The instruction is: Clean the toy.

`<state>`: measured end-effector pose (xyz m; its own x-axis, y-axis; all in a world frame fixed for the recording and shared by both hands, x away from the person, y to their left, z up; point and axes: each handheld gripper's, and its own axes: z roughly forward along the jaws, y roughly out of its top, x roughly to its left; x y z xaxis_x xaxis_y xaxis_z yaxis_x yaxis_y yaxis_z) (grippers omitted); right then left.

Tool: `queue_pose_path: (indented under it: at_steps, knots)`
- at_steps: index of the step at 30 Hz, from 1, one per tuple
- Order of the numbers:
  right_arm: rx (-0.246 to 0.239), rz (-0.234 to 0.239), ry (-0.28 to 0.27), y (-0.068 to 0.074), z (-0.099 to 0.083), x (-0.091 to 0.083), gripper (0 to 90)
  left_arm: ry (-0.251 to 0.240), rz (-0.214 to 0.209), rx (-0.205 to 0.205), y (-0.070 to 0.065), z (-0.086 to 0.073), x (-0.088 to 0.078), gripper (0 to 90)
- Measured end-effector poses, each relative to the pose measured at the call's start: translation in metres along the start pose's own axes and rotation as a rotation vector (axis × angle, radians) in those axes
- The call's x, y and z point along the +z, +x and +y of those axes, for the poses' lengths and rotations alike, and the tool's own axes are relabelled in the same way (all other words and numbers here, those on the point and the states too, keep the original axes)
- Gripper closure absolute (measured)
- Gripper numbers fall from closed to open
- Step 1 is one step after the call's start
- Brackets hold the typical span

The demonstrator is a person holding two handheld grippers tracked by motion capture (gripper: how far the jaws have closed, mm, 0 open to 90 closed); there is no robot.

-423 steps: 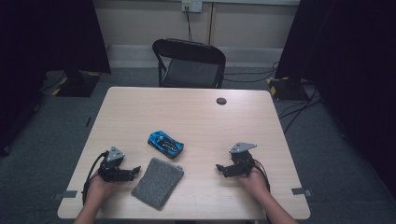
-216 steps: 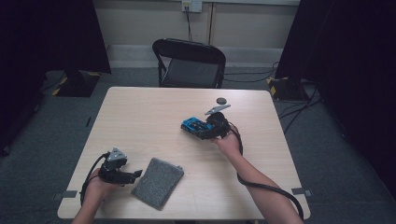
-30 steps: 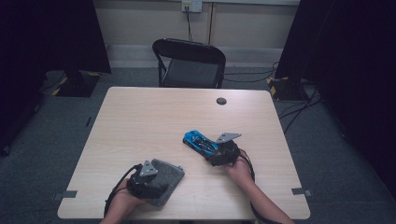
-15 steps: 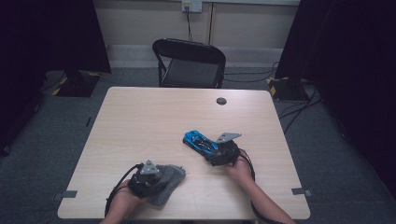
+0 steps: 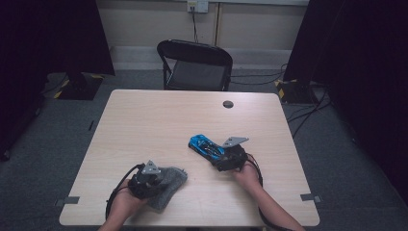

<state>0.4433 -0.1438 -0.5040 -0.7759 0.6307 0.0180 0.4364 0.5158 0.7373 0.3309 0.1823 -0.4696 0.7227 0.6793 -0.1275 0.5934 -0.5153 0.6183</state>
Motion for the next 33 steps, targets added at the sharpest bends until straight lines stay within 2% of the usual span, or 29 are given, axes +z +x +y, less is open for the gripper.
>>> queue_pose_path:
  at_steps: [2,3,4,5,12,15,18,23,25,31,33]
  knots:
    - [0.0,0.0,0.0,0.0,0.0,0.0,23.7,-0.008,0.0,-0.004,0.001,0.001,-0.002,78.1]
    - [0.0,0.0,0.0,0.0,0.0,0.0,23.7,-0.026,0.024,0.017,0.003,0.005,-0.004,78.1]
    - [0.0,0.0,0.0,0.0,0.0,0.0,23.7,-0.035,0.024,0.021,0.004,0.006,-0.005,78.1]
    - [0.001,0.0,0.0,0.0,0.0,0.0,23.7,-0.046,0.024,0.012,0.005,0.007,-0.006,78.1]
    - [0.0,0.0,0.0,0.0,0.0,0.0,23.7,-0.027,0.05,-0.004,0.009,0.016,-0.004,78.1]
    - [-0.001,0.0,0.0,0.0,0.0,0.0,23.8,-0.052,0.039,-0.023,0.013,0.021,-0.006,78.6]
    - [-0.001,0.0,0.0,0.0,0.0,0.0,23.7,-0.071,0.049,-0.028,0.015,0.028,-0.007,78.7]
    - [-0.002,0.0,-0.001,0.0,0.0,0.0,23.7,-0.089,0.045,-0.017,0.013,0.038,-0.005,78.9]
    - [0.0,-0.001,-0.001,0.0,0.0,0.0,23.7,-0.104,0.023,-0.027,0.011,0.047,-0.002,78.9]
    - [-0.001,-0.001,-0.001,0.0,0.0,0.0,23.7,-0.124,0.005,-0.012,0.006,0.066,0.011,78.9]
    - [-0.002,-0.001,-0.001,0.0,0.0,0.0,23.7,-0.122,-0.001,0.013,0.003,0.078,0.018,78.9]
